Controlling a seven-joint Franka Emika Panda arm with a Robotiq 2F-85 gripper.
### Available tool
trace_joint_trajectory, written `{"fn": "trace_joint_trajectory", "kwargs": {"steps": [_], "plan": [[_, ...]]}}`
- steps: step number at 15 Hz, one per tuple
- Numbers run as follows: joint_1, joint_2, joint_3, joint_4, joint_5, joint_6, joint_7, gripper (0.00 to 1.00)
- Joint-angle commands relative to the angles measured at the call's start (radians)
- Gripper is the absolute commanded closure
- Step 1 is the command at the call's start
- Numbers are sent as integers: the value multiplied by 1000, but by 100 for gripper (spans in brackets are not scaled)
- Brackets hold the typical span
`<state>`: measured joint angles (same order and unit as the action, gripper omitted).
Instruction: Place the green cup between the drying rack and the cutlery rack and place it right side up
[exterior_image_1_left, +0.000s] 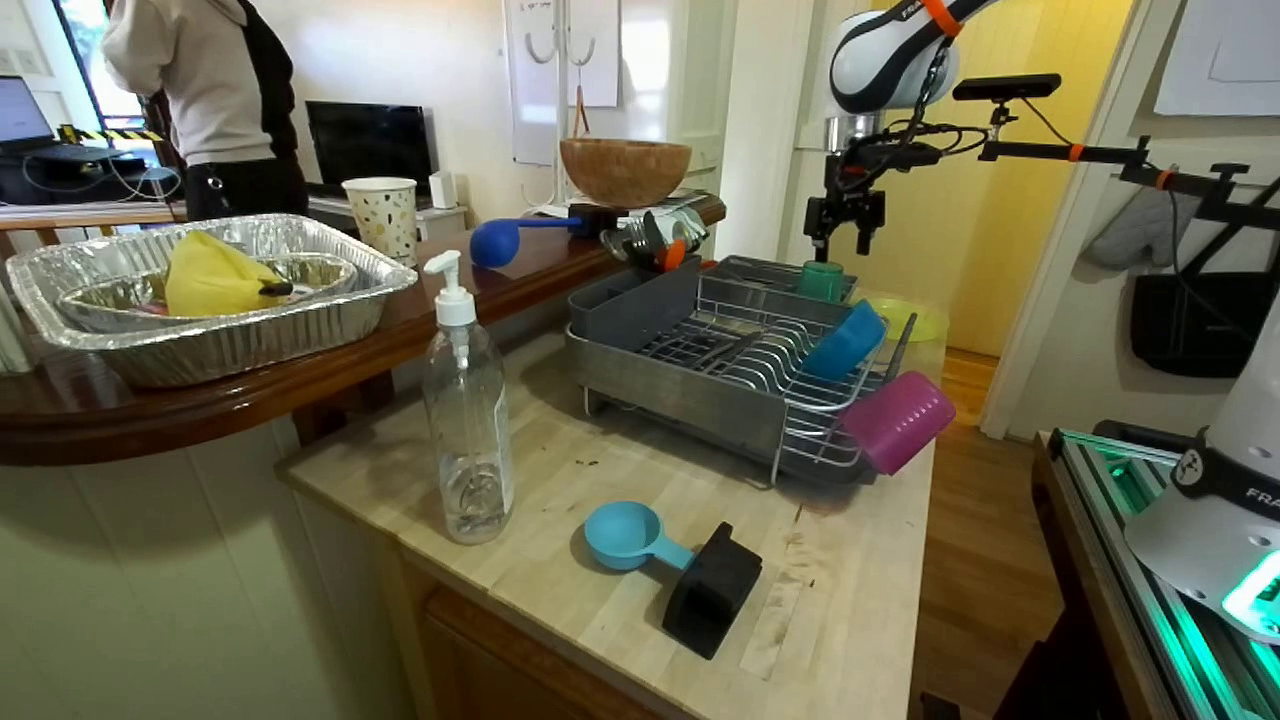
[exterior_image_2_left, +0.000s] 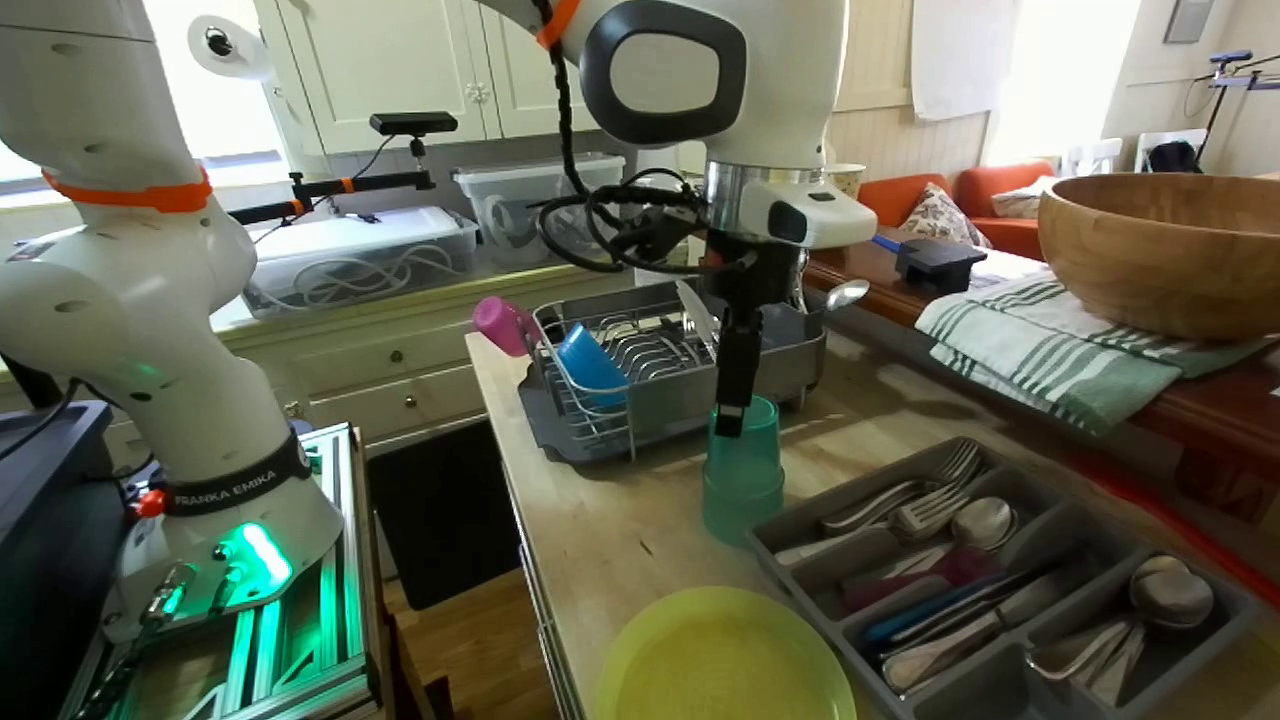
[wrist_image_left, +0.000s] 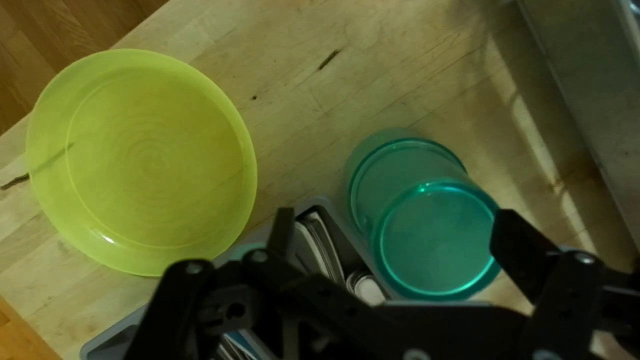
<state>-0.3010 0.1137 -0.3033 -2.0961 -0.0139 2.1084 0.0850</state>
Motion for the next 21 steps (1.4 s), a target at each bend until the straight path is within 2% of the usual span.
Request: {"fn": "trace_joint_trajectory", "kwargs": {"steps": [1,9,21], "plan": [[-28,15,-8,54,95,-29,-50,0],[-79,109,-20,164,279,-44,-51,0],[-134,319,0,368,329,-252,-27,0]]}}
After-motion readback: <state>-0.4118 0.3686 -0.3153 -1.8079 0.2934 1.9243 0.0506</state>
